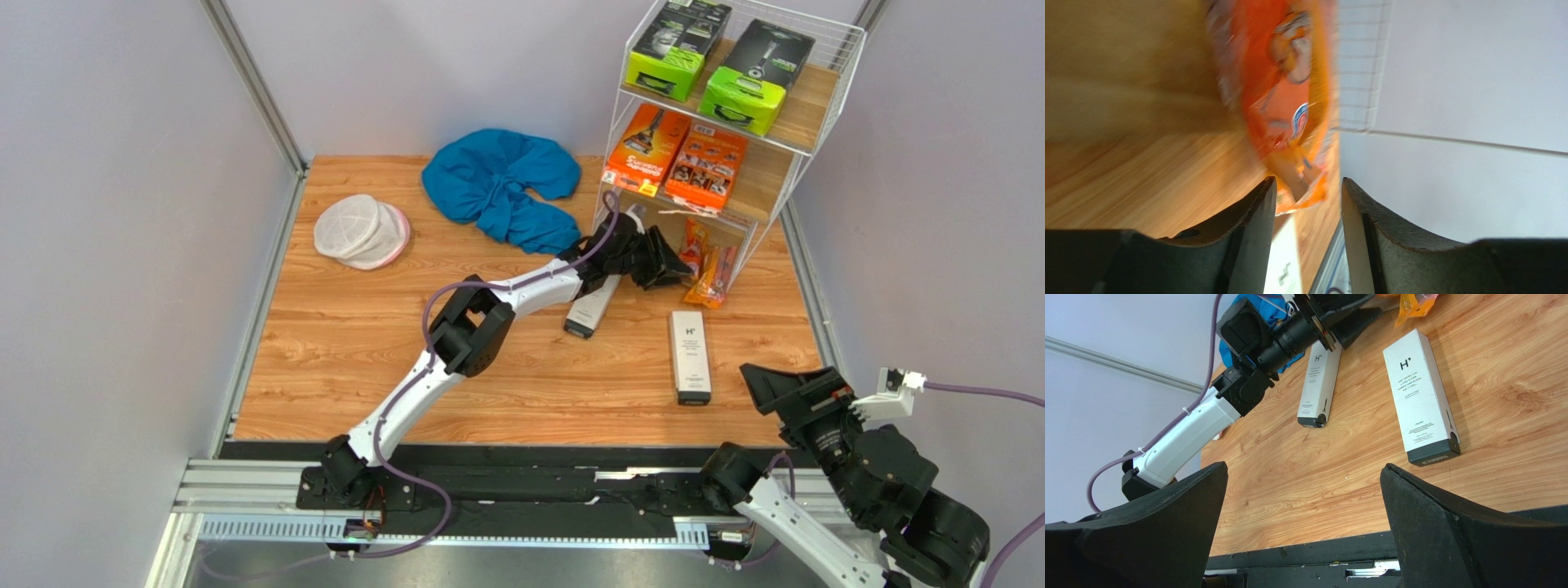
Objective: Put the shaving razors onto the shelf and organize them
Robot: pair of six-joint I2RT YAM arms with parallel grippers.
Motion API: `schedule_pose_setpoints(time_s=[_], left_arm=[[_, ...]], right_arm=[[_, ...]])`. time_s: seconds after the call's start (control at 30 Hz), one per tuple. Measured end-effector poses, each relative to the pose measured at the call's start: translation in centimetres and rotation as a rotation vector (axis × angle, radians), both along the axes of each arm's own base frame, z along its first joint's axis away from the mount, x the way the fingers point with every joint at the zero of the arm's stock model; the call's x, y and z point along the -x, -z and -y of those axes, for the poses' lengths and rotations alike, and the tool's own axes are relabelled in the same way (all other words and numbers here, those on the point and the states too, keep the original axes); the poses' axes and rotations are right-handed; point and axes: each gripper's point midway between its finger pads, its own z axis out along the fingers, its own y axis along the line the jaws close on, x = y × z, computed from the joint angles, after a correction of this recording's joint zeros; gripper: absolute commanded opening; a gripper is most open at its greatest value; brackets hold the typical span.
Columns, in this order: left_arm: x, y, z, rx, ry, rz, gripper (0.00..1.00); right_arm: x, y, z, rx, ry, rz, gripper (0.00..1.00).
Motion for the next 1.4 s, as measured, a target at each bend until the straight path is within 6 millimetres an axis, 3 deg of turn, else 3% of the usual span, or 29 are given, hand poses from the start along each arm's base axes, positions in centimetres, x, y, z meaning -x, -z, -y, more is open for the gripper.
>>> schedule_pose_setpoints(time_s=[0.17,0.27,0.57,0.73,0.93,1.07,1.17,1.23,1.3,1.4], left_arm=[[1.4,4.4,-2.3,-0.105,-0.019,-0.06,0.56],[1.9,4.3,-3.3,-0.12,-0.029,-0.053,0.57],[3.2,1.3,-5.6,-0.12,-0.021,0.017,0.58],[6.0,-0.2,-8.7,-0.171,-0.007,0.062,0.62],[9.3,-3.6,-11.8,-0.29,0.022,0.201,0.72],[9.3,-5.6,-14.1,-0.507,0.026,0.321,0.9],[8.5,-6.0,-15.3,-0.634,0.012,0.382,0.94],[7.9,-5.1,-16.6,-0.73,0.008,0.405,0.96],[7.7,-3.0,-17.9,-0.829,0.013,0.399,0.98],[7.8,1.7,-20.1,-0.997,0.05,0.357,0.99]], right_arm=[[0.1,0.0,-0.1,-0.001,-0.008,-0.002,1.0],[0.1,0.0,-0.2,-0.003,-0.013,-0.003,1.0],[0.1,0.4,-0.7,0.0,-0.031,-0.014,1.0],[-0.1,1.5,-1.4,0.017,-0.051,-0.04,1.0],[-0.4,2.9,-3.2,0.025,-0.112,-0.077,1.0],[-0.9,3.8,-4.9,0.038,-0.156,-0.111,1.0],[-1.2,4.2,-5.8,0.046,-0.179,-0.127,1.0],[-1.3,4.2,-6.1,0.042,-0.189,-0.127,1.0],[-1.3,4.1,-6.4,0.034,-0.197,-0.122,1.0],[-1.3,3.9,-6.6,0.026,-0.206,-0.117,1.0]])
